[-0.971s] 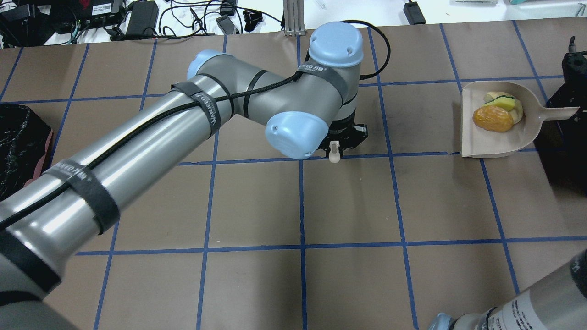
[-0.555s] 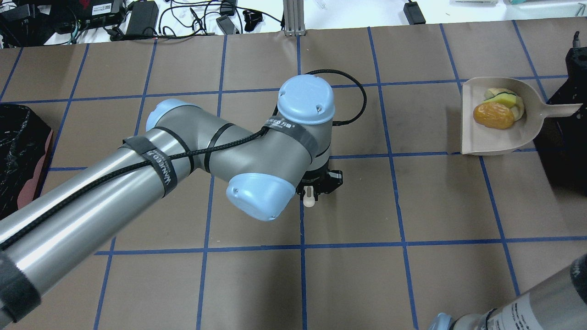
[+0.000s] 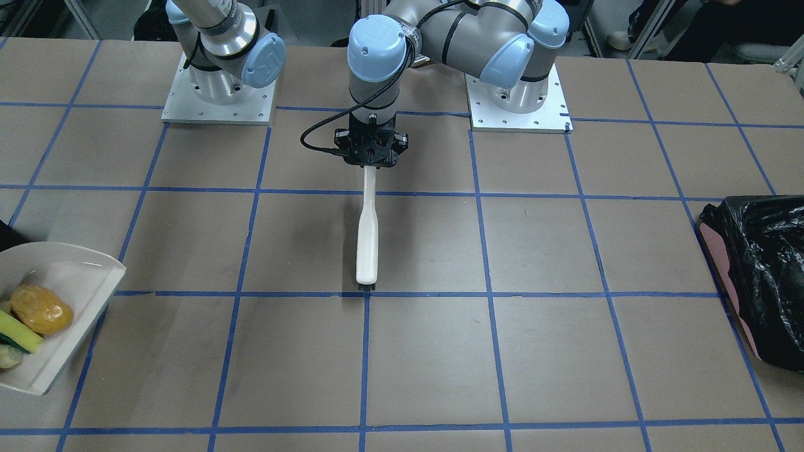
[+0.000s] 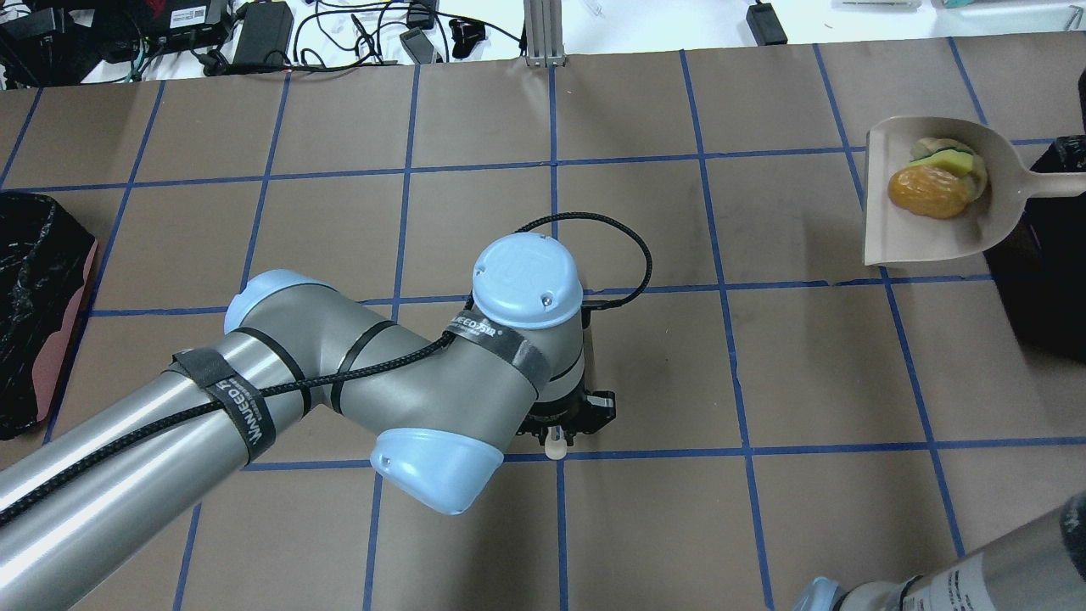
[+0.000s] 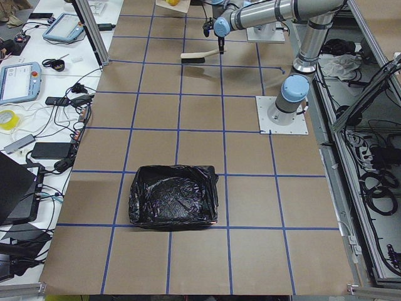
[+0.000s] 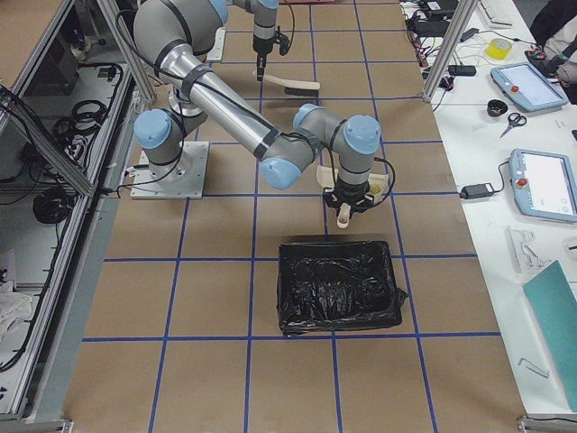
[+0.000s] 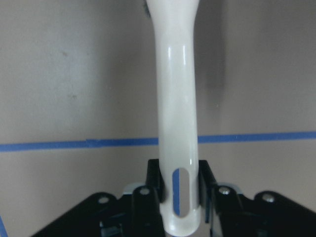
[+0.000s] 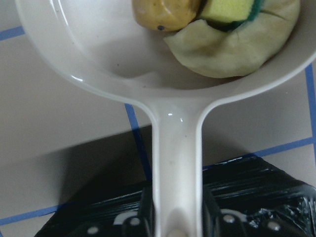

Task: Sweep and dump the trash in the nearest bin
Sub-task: 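Carry the loaded dustpan with the right gripper to the bin and tip it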

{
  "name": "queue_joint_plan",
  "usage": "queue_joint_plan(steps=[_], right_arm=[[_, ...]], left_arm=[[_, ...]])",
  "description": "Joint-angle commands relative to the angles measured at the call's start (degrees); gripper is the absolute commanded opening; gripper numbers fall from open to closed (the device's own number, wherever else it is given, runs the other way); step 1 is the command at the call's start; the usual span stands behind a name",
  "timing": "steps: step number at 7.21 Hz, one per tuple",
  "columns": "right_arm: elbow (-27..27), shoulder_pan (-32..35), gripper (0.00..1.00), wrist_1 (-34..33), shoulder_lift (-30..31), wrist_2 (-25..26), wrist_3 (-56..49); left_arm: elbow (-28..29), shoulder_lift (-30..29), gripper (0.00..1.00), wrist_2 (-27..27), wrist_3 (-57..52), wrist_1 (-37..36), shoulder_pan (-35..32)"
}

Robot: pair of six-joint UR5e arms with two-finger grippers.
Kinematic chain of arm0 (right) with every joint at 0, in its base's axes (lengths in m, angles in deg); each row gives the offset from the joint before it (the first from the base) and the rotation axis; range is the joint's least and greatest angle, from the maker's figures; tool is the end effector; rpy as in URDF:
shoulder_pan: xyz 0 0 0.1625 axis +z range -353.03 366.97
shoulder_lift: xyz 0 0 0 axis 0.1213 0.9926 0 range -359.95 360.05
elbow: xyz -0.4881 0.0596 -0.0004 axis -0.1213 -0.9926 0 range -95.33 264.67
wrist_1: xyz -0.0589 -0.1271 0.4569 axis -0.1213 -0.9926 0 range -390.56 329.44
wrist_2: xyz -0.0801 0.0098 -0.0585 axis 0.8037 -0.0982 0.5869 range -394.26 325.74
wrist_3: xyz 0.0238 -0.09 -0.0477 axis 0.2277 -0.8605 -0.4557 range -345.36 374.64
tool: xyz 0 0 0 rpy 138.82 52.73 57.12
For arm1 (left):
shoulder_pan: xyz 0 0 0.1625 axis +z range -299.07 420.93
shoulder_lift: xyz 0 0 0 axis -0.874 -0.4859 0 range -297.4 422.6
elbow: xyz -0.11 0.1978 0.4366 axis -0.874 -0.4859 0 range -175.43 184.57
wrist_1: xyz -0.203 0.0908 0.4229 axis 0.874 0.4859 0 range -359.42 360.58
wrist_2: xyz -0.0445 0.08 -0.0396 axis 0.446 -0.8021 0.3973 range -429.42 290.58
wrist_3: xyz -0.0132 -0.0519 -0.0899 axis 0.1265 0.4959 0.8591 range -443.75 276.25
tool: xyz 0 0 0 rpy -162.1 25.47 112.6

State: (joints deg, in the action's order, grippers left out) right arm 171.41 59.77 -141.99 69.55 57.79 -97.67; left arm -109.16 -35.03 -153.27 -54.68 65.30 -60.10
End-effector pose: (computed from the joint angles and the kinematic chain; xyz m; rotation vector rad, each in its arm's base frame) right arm -0.3306 -0.6499 0.3901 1.8645 -2.4281 -0.0232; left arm -0.4049 -0.3927 0.2971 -0.0440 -3.0934 -0.2255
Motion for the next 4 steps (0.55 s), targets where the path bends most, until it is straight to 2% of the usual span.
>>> queue_joint_plan(steps=[1, 4], right_arm=[[-6.3, -3.1, 0.0, 7.2, 0.7, -0.2, -2.4], [-12.3, -11.5, 0.0, 9.9, -0.1, 0.1, -13.5]], left_arm=[[-0.4, 0.2, 0.0, 1.1, 1.1, -0.1, -1.3], [-1.8, 0.1, 0.0, 0.4, -0.4, 0.0, -1.3]])
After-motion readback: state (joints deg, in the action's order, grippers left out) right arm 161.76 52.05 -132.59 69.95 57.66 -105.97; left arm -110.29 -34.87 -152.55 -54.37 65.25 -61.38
